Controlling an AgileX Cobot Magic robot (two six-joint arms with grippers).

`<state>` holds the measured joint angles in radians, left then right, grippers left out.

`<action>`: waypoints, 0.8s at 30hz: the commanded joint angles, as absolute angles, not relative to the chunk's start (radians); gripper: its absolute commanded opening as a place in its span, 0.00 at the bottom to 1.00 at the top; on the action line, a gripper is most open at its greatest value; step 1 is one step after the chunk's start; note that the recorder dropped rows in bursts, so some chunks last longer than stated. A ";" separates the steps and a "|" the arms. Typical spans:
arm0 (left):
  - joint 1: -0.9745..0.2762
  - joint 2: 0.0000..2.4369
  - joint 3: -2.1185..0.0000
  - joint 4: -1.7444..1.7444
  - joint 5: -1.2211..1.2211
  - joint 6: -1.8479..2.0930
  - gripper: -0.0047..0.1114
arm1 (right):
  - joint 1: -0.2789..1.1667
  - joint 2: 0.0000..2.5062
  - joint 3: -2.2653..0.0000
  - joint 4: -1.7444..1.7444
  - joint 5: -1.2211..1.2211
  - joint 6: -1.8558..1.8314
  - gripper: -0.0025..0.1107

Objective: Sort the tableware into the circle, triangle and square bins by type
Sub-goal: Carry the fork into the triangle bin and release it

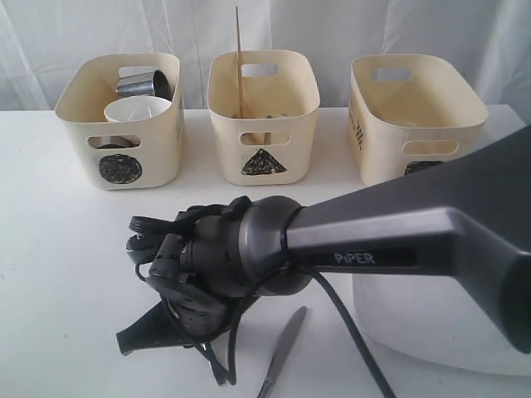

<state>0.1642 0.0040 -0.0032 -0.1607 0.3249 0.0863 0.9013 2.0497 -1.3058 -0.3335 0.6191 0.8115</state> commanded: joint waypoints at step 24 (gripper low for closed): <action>0.169 0.000 0.000 -0.170 0.350 0.086 0.04 | 0.617 1.770 -1.326 -1.744 0.595 2.019 0.02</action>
